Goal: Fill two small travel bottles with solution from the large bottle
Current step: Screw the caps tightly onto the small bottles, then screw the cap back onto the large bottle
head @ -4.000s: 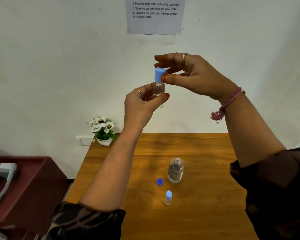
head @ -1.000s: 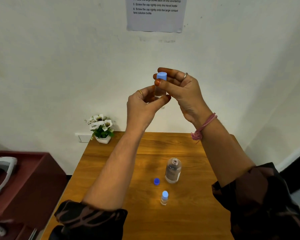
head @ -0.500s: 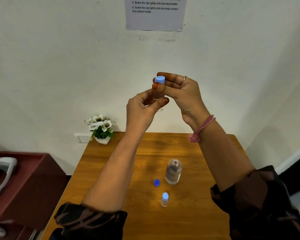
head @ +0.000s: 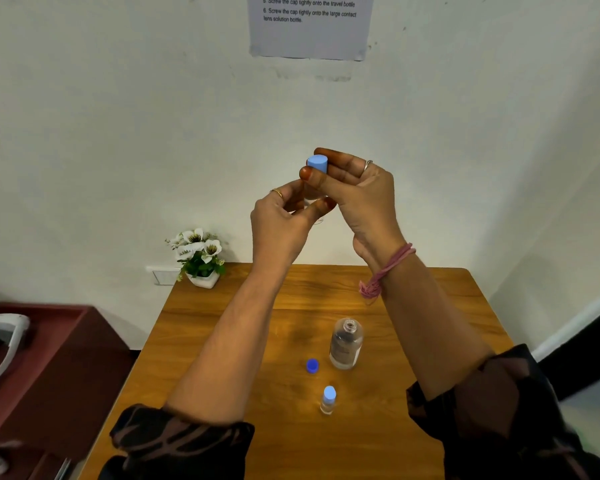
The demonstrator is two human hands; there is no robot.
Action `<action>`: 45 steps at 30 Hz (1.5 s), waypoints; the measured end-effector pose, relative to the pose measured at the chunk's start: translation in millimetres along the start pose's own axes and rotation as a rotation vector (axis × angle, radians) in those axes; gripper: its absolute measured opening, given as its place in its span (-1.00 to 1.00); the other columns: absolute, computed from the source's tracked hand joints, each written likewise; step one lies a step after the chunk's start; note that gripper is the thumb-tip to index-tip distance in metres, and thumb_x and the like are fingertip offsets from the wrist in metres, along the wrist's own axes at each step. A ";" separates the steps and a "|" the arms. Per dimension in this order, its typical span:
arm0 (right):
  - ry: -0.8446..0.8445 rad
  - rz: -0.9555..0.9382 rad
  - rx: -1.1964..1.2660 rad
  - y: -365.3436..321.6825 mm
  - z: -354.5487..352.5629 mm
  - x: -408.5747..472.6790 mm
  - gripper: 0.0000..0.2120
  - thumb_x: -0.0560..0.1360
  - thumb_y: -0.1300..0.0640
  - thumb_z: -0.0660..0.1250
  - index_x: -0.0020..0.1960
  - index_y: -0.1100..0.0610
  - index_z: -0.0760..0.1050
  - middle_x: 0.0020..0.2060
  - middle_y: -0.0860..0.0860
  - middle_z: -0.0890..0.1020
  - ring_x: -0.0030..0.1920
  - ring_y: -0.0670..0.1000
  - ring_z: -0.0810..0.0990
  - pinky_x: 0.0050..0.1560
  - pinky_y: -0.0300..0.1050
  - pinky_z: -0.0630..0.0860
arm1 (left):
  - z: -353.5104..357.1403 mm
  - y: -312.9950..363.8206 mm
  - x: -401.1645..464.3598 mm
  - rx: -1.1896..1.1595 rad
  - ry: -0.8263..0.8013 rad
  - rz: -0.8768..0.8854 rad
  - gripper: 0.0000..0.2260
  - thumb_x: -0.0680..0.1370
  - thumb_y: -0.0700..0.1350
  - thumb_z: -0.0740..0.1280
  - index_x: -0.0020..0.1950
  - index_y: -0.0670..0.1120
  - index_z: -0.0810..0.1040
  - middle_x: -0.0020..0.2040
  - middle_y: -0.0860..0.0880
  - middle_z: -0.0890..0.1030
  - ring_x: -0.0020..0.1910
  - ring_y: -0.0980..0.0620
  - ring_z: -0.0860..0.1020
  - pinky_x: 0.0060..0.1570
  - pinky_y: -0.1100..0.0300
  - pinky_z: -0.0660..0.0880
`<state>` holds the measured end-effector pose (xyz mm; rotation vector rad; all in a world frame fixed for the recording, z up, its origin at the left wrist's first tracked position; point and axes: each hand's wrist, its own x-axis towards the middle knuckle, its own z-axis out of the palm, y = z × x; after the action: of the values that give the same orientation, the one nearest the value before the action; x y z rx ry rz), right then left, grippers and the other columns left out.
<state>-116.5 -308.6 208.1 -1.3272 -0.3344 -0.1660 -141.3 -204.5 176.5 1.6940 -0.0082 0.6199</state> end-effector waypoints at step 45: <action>-0.231 0.597 -0.693 226.8 -157.9 -199.4 -0.60 0.40 0.17 0.48 0.22 0.06 0.51 0.15 -0.11 0.55 0.18 -0.14 0.53 0.15 -0.19 0.55 | 17.8 -252.4 -121.2 0.638 -0.658 -0.714 -0.37 0.46 -0.19 0.46 0.48 -0.11 0.29 0.42 -0.10 0.42 0.35 -0.07 0.43 0.32 0.01 0.42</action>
<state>-211.7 -421.5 -99.1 -2.0809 -0.0524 0.4144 -152.2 -202.4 -103.9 2.2606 0.3411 -0.5392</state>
